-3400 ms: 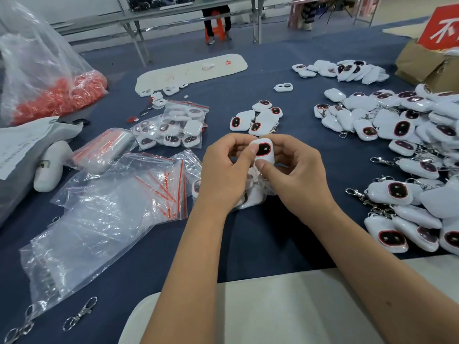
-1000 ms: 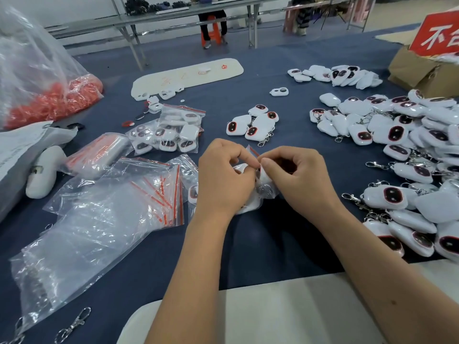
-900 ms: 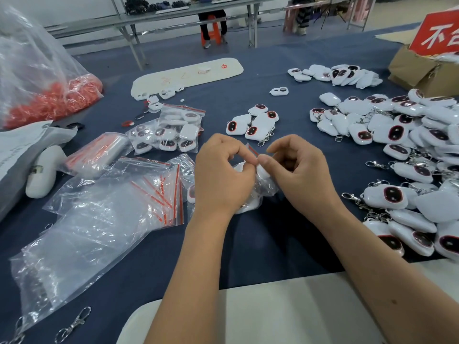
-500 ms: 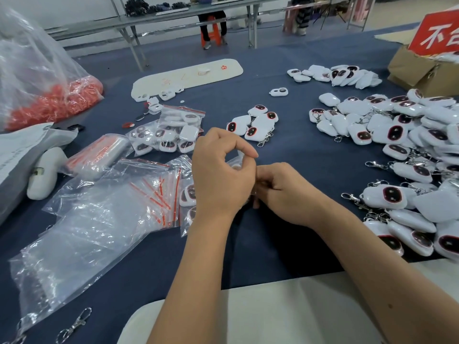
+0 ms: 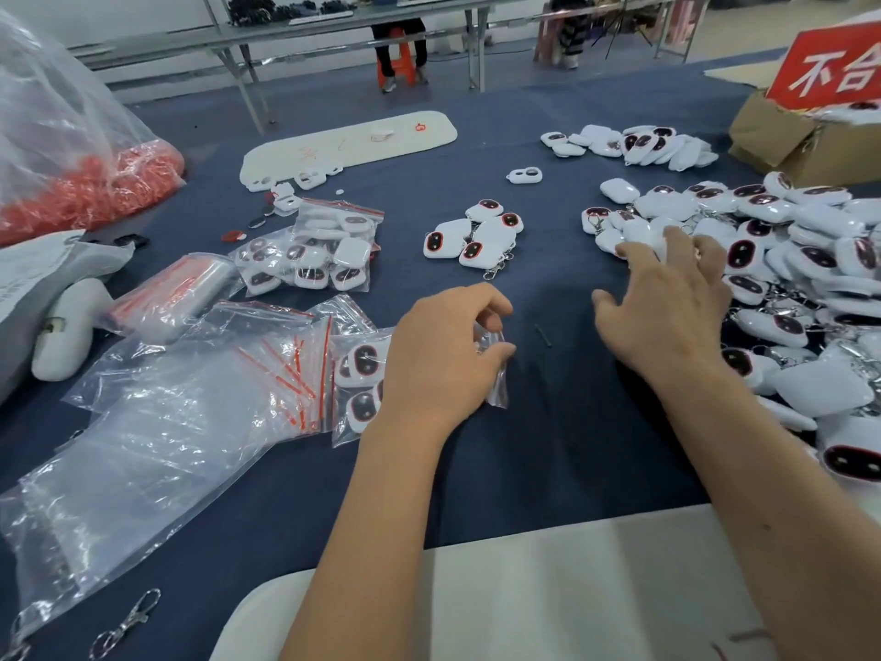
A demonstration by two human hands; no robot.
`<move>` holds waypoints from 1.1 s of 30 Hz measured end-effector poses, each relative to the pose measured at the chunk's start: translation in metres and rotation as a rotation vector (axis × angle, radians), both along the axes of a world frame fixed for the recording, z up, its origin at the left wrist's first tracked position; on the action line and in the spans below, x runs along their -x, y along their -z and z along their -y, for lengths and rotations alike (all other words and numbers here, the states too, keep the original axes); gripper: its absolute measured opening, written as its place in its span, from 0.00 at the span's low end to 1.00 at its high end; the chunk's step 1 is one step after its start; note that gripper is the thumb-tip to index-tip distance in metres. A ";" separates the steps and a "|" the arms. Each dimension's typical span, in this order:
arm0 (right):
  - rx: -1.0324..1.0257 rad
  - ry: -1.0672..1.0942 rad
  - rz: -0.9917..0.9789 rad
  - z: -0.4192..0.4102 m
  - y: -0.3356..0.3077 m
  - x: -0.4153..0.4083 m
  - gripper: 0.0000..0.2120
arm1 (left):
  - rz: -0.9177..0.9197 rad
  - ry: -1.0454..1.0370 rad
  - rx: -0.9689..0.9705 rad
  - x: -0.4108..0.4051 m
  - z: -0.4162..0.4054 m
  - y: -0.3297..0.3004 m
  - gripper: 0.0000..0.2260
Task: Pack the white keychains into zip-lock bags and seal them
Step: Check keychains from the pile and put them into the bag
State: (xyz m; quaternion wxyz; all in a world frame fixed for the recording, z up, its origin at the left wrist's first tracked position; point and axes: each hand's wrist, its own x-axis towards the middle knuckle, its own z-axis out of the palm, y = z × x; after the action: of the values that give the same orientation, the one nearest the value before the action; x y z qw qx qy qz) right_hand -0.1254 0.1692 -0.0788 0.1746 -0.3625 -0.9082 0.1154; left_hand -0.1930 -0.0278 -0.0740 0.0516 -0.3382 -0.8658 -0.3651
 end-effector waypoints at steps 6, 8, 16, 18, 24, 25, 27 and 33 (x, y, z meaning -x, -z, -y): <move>0.041 -0.040 -0.084 -0.001 0.001 0.003 0.25 | 0.027 -0.053 -0.141 0.001 0.000 0.001 0.05; 0.058 -0.063 -0.245 0.007 0.003 0.002 0.20 | 0.026 -0.064 -0.154 0.002 0.000 0.002 0.05; 0.319 -0.307 -0.381 0.015 0.006 0.002 0.20 | 0.004 -0.088 -0.214 0.006 0.001 0.003 0.04; 0.530 -0.472 -0.457 0.022 0.004 0.000 0.25 | 0.011 -0.093 -0.257 0.007 0.001 0.002 0.06; 0.981 -0.619 -0.724 0.036 0.009 0.005 0.26 | 0.108 -0.038 -0.316 0.007 0.005 -0.003 0.07; 1.027 -0.571 -0.770 0.037 0.009 0.006 0.23 | 0.125 -0.042 -0.324 0.007 0.005 -0.004 0.06; 1.132 -0.505 -0.819 0.038 0.011 0.008 0.17 | 0.156 -0.041 -0.342 0.006 0.005 -0.004 0.06; 1.278 -0.624 -0.827 0.039 0.010 0.006 0.11 | 0.195 -0.039 -0.396 0.005 0.005 -0.006 0.04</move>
State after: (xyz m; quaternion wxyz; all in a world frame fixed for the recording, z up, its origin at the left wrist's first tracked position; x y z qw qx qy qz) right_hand -0.1317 0.1300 -0.0886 0.2148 -0.0509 -0.5887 0.7776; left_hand -0.1979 -0.0325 -0.0684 0.0400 -0.2675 -0.7846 -0.5579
